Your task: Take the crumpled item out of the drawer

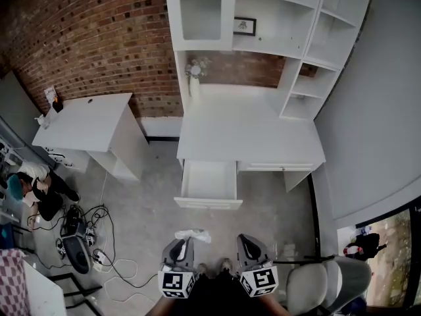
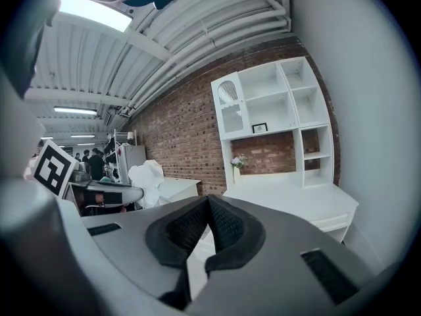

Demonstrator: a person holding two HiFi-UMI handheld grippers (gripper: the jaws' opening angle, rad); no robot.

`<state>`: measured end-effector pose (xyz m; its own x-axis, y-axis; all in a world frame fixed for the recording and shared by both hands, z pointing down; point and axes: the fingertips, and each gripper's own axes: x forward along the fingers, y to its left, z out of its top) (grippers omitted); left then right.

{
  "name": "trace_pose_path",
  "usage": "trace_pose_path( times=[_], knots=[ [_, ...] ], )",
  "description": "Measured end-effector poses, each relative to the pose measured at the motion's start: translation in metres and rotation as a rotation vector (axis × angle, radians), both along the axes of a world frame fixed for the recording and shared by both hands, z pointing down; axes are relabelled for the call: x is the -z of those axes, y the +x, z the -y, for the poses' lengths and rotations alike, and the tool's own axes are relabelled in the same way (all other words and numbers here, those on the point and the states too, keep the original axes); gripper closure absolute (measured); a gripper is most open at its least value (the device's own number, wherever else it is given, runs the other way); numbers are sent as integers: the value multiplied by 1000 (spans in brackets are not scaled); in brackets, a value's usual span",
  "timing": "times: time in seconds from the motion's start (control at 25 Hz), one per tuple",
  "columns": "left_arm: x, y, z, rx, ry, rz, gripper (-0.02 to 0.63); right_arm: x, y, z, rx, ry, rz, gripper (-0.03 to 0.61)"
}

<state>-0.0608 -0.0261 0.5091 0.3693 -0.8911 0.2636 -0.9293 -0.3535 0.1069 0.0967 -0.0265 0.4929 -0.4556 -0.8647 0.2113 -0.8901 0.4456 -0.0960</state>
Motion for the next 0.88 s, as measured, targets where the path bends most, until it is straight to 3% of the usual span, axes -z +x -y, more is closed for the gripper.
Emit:
trace_pose_path(
  times=[0.88],
  knots=[
    [-6, 2, -14, 8, 1, -3, 558, 4, -9, -13, 62, 21, -4, 565]
  ],
)
